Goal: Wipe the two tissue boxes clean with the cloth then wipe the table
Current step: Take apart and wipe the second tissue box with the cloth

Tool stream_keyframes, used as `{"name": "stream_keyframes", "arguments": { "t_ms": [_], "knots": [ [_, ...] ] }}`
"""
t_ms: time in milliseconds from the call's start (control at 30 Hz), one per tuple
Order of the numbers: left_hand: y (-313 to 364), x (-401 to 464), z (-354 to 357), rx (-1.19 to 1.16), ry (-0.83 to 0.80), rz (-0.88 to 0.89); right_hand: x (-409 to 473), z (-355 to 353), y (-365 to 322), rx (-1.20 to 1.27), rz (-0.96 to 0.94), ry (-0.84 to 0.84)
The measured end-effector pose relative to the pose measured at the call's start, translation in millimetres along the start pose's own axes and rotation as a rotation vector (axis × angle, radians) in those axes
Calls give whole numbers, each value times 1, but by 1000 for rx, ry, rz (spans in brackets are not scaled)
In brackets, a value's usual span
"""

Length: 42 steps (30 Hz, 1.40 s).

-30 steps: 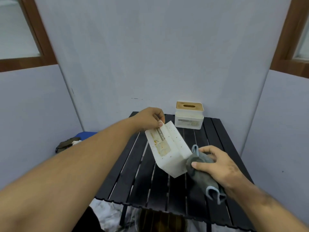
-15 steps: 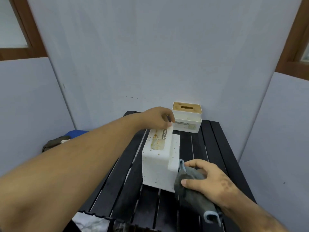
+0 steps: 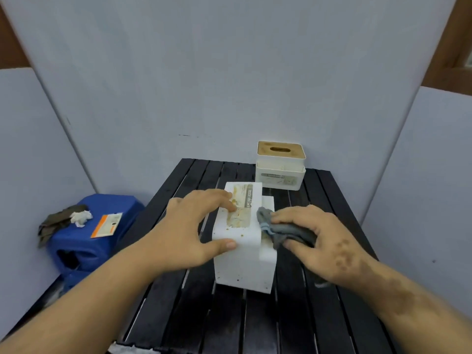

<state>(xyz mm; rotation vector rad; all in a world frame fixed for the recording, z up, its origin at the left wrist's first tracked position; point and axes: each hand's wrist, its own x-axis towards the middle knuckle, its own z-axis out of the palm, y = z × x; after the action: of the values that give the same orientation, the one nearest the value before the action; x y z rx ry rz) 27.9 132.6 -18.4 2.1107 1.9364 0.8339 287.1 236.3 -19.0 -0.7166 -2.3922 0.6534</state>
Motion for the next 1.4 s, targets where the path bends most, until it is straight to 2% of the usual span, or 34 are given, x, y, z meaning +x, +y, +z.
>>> {"name": "stream_keyframes", "arguments": {
  "t_ms": [133,267,333,433,500,600,767,833,933,1100,1167,1233,1267,1400],
  "knots": [
    [-7,1,1,-62,31,15,23,-4,6,-357,-251,-181],
    [-10,4,2,-87,27,29,39,-7,3,-606,-410,-232],
    [-12,4,2,-84,29,36,31,-2,5,-465,-361,-131],
    [-14,5,3,-85,42,46,17,3,7,118,34,147],
    [-15,5,4,-90,50,50,13,12,6,324,194,226],
    [-17,6,4,-91,59,49,9,20,-3,498,254,262],
    [-17,4,7,-98,71,61,6,7,-10,275,94,28],
    [-16,5,9,-129,63,63,12,8,-5,187,80,70],
    [-13,6,12,-111,76,58,14,20,-9,174,194,224],
    [-6,0,13,-82,102,42,7,4,-21,214,175,42],
    [-4,0,14,-73,98,47,11,6,-16,304,233,121],
    [-1,0,16,-42,106,45,12,14,-19,279,268,205],
    [0,-1,17,-30,113,41,10,16,-21,245,263,191],
    [2,-3,19,-45,113,38,5,-8,-22,236,222,-39]
  ]
}}
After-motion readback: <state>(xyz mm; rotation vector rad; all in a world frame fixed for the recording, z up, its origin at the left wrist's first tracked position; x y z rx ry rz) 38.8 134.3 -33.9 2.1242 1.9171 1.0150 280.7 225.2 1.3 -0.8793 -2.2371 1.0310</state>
